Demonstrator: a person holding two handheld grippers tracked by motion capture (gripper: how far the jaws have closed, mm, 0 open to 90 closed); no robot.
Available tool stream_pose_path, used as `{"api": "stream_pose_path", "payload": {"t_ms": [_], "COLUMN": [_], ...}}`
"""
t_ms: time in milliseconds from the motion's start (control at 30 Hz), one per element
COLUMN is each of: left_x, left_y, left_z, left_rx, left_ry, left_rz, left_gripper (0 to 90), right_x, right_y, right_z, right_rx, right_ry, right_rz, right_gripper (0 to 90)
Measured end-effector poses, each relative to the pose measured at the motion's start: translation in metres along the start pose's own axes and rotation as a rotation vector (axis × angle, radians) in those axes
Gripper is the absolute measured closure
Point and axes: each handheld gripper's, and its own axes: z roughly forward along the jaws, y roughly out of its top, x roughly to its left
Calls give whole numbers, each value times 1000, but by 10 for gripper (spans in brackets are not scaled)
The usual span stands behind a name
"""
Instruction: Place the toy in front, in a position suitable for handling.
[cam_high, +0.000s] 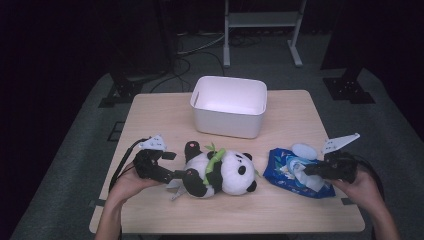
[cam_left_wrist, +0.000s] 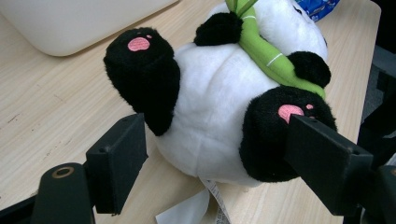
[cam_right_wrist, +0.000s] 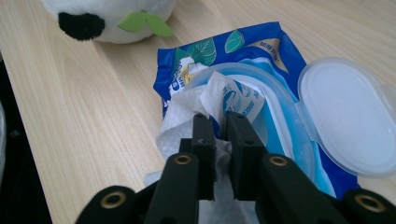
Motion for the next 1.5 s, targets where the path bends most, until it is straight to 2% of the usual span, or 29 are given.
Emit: {"api": "stream_pose_path", "payload": {"t_ms": [267, 1167, 1233, 1267, 1500], "left_x": [-1, 0, 0, 0, -1], "left_y": [-1, -2, -2, -2, -2], "left_z": [0, 1, 1, 1, 1], "left_rx": [0, -5, -5, -4, -4], "left_ry": [-4, -14, -16, -15, -14], "left_rz": [7, 8, 9, 9, 11], "left_gripper": [197, 194, 193, 192, 193], "right_x": [1, 2, 2, 3, 5], "right_y": [6, 19, 20, 21, 29], "right_z": [-4, -16, -19, -23, -32], "right_rx": [-9, -40, -54, -82, -77], "right_ry": [-1, -7, 1, 15, 0], "right_rz": [-8, -15, -14, -10, -22], "right_gripper": [866, 877, 879, 880, 880]}}
